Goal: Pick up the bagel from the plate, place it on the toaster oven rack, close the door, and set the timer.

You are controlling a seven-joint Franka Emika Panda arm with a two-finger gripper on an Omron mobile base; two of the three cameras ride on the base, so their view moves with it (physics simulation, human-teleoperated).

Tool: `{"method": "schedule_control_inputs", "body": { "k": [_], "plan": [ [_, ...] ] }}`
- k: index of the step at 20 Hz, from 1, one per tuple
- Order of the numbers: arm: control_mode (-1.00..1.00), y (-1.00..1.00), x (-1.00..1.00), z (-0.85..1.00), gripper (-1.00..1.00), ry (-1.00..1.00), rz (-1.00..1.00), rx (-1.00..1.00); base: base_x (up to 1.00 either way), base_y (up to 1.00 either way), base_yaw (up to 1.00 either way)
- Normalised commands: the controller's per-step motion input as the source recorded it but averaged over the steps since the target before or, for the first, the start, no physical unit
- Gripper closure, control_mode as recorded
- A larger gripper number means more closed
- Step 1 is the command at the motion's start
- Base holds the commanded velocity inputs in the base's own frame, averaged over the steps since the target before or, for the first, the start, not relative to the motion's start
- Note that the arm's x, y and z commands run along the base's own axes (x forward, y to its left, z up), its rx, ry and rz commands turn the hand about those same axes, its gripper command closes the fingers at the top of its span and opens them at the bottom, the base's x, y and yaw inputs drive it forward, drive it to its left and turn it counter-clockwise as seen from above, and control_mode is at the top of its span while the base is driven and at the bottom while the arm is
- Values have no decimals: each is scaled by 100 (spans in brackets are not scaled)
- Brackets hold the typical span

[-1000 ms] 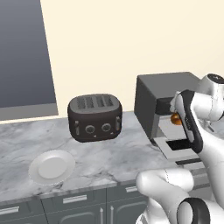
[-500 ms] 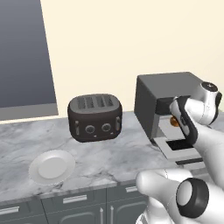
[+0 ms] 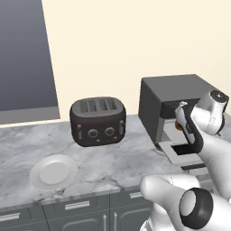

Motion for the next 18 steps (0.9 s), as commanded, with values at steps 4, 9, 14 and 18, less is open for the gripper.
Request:
{"method": "schedule_control_inputs", "body": {
  "k": [4, 9, 14, 18],
  "plan": [
    [-100, -35, -31, -15, 100, 0, 0, 0, 0, 0, 0],
    [-100, -42, -37, 0, 100, -1, 0, 0, 0, 0, 0],
    [-100, -30, -7, 0, 100, -3, 0, 0, 0, 0, 0],
    [-100, -13, 21, 0, 100, 0, 0, 0, 0, 0, 0]
  ]
}}
